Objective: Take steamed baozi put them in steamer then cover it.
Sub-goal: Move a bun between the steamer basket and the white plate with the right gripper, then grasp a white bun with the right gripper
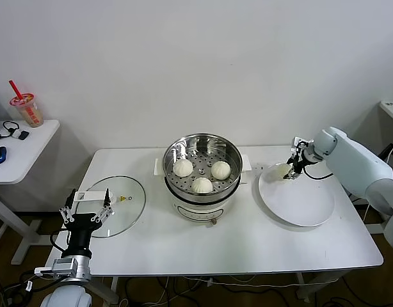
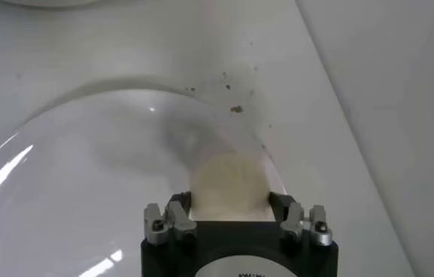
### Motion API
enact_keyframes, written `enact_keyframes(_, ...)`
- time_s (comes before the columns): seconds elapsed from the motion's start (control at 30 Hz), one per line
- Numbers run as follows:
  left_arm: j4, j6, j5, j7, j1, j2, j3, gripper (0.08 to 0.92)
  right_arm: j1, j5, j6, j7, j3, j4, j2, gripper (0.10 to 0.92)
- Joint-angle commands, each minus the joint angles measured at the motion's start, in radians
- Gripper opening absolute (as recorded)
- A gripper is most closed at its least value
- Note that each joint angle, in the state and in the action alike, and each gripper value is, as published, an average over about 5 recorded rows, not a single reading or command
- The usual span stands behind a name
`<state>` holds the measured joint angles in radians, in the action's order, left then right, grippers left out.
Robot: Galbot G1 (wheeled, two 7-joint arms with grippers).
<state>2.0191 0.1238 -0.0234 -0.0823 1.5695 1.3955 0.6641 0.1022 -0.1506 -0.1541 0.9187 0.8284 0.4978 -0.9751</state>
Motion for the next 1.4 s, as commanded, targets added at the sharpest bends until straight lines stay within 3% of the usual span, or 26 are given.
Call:
enact_keyframes(0.03, -0.002, 0.0, 0.0, 0.001, -0.001, 0.002, -0.003, 0.823, -0.013, 0.026, 0.008, -0.002, -0.036, -0.027, -0.015, 0.695)
enact_keyframes(0.13, -0.002, -0.001, 0.0, 0.001, -0.001, 0.004, -0.003, 0.823, -0.014, 0.033, 0.008, -0.002, -0.038, -0.028, -0.016, 0.703)
enact_keyframes(0.37, -0.005, 0.004, -0.001, 0.001, 0.005, 0.006, 0.003, 0.823, -0.02, 0.038, 0.009, 0.011, -0.049, -0.021, -0.015, 0.815)
enact_keyframes(0.57, 0.002, 0.005, -0.001, 0.001, 0.008, 0.007, 0.01, 0.823, -0.02, 0.005, -0.007, 0.036, -0.021, 0.044, 0.024, 0.823)
enact_keyframes(0.87, 0.018, 0.001, -0.001, 0.007, 0.013, 0.012, 0.009, 0.823, 0.117, -0.159, -0.05, 0.087, 0.166, 0.319, 0.195, 0.823)
enact_keyframes(1.07, 0.017, -0.003, 0.003, 0.005, -0.003, 0.029, -0.014, 0.823, 0.325, -0.291, -0.089, 0.101, 0.311, 0.615, 0.319, 0.823)
enact_keyframes(1.4, 0.039, -0.005, 0.071, -0.002, -0.021, 0.046, -0.048, 0.823, 0.648, -0.47, -0.175, 0.091, 0.471, 0.929, 0.386, 0.823)
